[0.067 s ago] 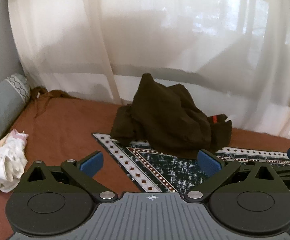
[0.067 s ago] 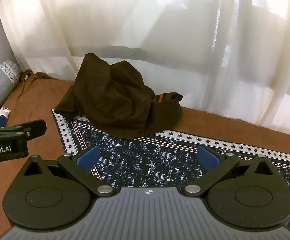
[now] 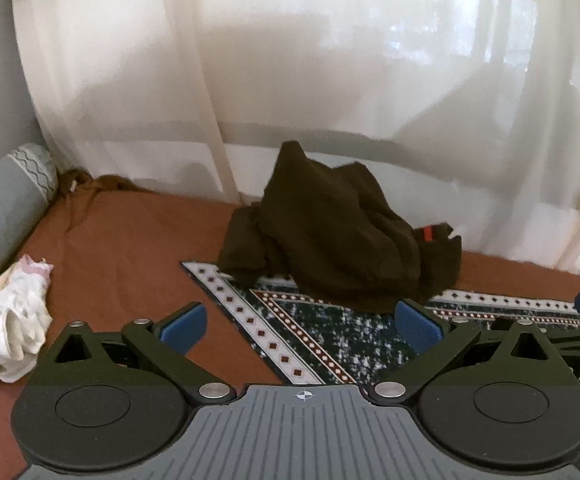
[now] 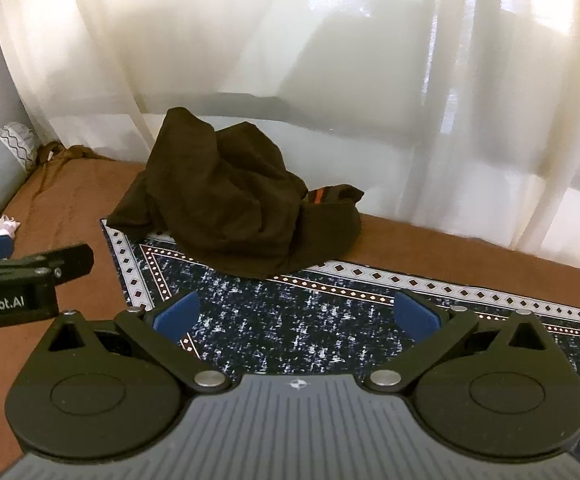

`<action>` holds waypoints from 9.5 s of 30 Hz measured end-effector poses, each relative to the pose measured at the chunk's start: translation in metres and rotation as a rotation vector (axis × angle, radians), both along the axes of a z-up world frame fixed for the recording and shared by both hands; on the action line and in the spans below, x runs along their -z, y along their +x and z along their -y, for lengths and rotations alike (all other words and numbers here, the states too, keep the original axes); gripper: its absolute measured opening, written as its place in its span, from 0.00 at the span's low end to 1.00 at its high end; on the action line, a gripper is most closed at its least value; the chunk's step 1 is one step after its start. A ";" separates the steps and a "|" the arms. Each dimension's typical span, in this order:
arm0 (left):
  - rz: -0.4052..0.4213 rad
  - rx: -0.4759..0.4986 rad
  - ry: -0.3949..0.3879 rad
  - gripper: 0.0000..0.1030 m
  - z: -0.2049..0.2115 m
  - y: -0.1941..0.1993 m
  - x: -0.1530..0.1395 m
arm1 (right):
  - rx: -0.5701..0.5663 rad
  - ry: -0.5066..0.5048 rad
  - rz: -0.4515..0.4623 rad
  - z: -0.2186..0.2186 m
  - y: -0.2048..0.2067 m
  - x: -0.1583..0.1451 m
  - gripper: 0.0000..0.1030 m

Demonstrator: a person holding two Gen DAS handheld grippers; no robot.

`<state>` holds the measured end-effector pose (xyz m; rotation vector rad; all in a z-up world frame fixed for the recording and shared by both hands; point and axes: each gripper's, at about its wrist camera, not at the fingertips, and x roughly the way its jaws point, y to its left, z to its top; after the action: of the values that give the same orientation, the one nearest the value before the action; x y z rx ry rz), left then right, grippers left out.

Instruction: Fold clothes

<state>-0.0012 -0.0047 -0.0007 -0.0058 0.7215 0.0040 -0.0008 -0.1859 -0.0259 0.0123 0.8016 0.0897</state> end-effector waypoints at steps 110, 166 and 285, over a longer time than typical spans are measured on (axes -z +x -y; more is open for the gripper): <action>-0.132 0.216 -0.298 0.06 -0.064 0.192 0.059 | -0.154 0.186 -0.123 -0.029 0.160 0.083 0.12; 0.085 0.359 -0.456 0.07 0.166 -0.116 -0.134 | -0.205 0.226 0.359 0.253 -0.175 -0.179 0.12; -0.343 1.008 -0.063 0.00 0.345 -0.142 0.065 | 0.320 0.378 -0.105 0.278 -0.361 0.072 0.71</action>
<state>-0.1431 -0.3501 -0.0662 0.3051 1.0021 -1.0013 -0.3616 -0.4636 -0.0980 0.5048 0.8685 -0.0642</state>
